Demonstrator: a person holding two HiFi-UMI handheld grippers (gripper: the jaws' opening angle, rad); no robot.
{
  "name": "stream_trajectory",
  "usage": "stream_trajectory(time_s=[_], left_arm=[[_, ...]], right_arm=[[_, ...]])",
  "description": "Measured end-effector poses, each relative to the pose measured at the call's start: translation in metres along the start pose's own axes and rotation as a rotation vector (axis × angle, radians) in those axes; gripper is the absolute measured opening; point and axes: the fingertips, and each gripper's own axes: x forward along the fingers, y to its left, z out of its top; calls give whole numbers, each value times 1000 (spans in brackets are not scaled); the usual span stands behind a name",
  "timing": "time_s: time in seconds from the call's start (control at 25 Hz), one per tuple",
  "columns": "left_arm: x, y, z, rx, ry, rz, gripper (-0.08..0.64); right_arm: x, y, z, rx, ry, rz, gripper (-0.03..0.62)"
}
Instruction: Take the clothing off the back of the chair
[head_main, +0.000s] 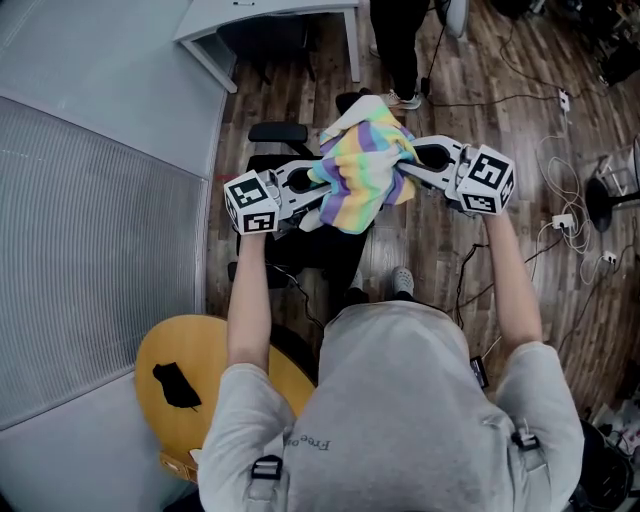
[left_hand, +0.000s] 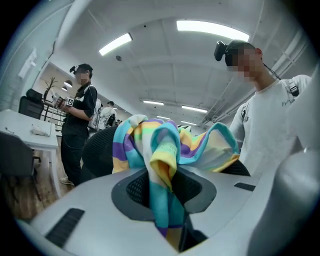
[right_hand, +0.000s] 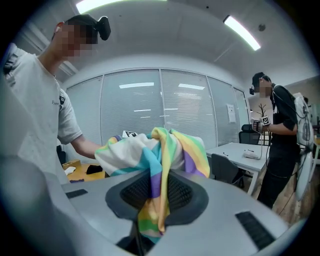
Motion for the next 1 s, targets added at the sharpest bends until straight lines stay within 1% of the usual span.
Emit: stream_trajectory(time_s=[0.2, 0.32, 0.44, 0.72, 0.84, 1.0], left_arm=[[-13, -1, 12, 59, -23, 128, 95], [-18, -3, 16, 80, -11, 203, 94], [-18, 0, 31, 105, 4, 260, 94], [-24, 0, 55, 131, -26, 351, 92], [-26, -3, 66, 148, -32, 387, 92], [-26, -9, 78, 144, -47, 406, 92]], right_arm=[[1, 2, 8, 2, 10, -72, 81], [-3, 5, 9, 6, 3, -104, 75], [-9, -2, 16, 15, -2, -130, 72], [-14, 0, 25, 41, -47, -186, 69], [-17, 3, 34, 31, -71, -207, 69], [-24, 8, 45, 25, -111, -242, 69]])
